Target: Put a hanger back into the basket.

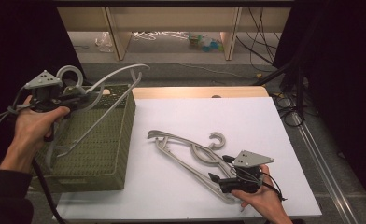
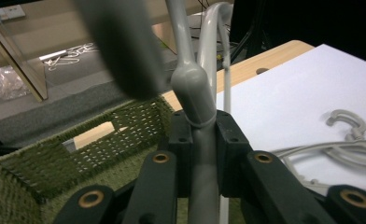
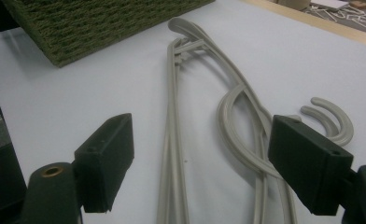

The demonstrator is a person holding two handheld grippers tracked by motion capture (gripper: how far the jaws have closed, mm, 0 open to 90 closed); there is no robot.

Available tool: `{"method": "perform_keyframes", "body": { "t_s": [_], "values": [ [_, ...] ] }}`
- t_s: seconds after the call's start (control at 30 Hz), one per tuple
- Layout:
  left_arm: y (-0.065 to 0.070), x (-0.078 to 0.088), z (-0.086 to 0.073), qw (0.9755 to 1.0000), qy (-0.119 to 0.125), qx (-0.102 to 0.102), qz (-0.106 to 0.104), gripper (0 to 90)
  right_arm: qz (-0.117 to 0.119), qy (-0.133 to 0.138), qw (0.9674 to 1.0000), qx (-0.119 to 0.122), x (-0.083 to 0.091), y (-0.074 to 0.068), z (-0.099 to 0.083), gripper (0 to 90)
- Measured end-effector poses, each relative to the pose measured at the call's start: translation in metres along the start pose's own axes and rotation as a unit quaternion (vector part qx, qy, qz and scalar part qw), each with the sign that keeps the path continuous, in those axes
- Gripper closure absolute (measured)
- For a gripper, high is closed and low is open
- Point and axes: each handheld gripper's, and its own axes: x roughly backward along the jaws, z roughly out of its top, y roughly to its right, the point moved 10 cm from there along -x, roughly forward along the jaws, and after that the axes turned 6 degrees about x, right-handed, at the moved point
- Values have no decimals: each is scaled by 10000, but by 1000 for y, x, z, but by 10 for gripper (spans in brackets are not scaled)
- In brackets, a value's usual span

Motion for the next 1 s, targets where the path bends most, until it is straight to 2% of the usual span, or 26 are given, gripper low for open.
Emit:
{"method": "perform_keyframes", "body": {
  "t_s": [0.2, 0.4, 0.63, 0.77, 0.8, 0.97, 1.0],
  "values": [
    [-18, -2, -9, 9999, -69, 23, 139, 789, 2, -14, 10000, -18, 0, 0, 0, 237],
    [-28, -4, -17, 9998, -93, -8, 167, 790, -6, -28, 10000, -14, 0, 0, -1, 239],
    [-44, -8, -32, 9993, -260, 52, 279, 789, 1, -35, 10000, -12, 0, 0, -1, 240],
    [-50, -9, -37, 9988, -315, 26, 365, 789, 8, -34, 10000, -5, -1, 0, -2, 240],
    [-54, -11, -40, 9984, -380, -58, 426, 789, 14, -31, 10000, -10, -1, 0, -2, 240],
    [-62, -14, -49, 9975, -498, -46, 505, 789, 34, -53, 10000, -9, -1, 0, -2, 241],
    [-63, -15, -50, 9974, -494, 6, 516, 789, 35, -58, 10000, -8, -1, 0, -2, 241]
  ]
}}
